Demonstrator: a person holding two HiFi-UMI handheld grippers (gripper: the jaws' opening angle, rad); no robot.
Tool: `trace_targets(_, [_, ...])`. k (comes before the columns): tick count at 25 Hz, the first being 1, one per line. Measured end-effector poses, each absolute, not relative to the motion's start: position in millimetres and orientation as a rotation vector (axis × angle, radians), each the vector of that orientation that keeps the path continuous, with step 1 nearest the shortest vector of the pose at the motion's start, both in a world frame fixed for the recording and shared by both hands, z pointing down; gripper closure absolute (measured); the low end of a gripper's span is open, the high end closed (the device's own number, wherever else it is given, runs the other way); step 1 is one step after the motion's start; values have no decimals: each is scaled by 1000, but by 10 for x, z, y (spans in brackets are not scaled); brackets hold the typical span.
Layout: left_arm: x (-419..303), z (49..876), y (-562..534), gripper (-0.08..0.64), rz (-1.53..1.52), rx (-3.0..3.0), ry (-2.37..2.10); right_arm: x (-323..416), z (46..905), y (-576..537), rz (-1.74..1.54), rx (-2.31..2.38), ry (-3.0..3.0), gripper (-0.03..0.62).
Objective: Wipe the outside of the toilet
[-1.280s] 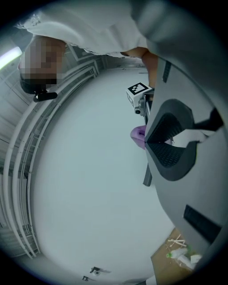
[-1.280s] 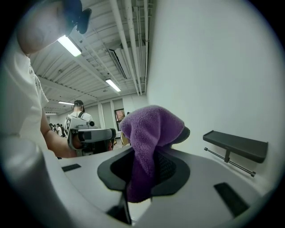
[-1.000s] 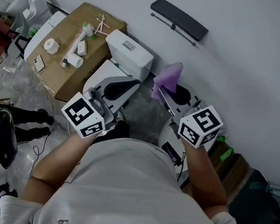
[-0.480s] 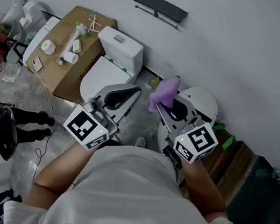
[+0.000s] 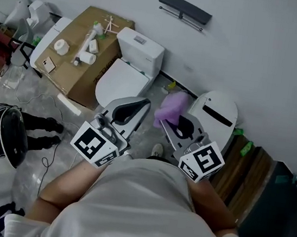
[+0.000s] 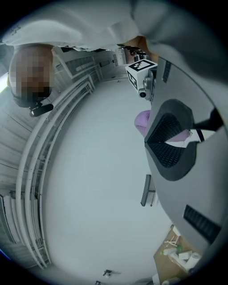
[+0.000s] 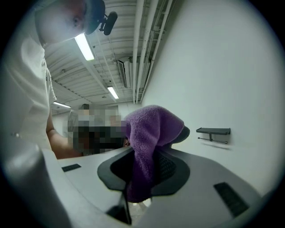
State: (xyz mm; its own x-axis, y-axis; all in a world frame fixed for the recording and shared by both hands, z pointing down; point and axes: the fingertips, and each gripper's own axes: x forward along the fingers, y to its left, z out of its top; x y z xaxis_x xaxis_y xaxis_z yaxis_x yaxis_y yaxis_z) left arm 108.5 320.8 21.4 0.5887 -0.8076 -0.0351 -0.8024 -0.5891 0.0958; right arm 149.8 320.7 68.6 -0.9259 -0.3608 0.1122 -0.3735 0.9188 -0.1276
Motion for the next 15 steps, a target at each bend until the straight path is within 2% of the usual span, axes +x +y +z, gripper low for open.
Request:
trace_targets(7, [583,287,3922,554,-111,2732,-1387,968,674,3884,210,590,-3013,506])
trace_targets(15, [327,284,4396,554,-146,2749,-1344,699,611,4383,165,614,-3001,506])
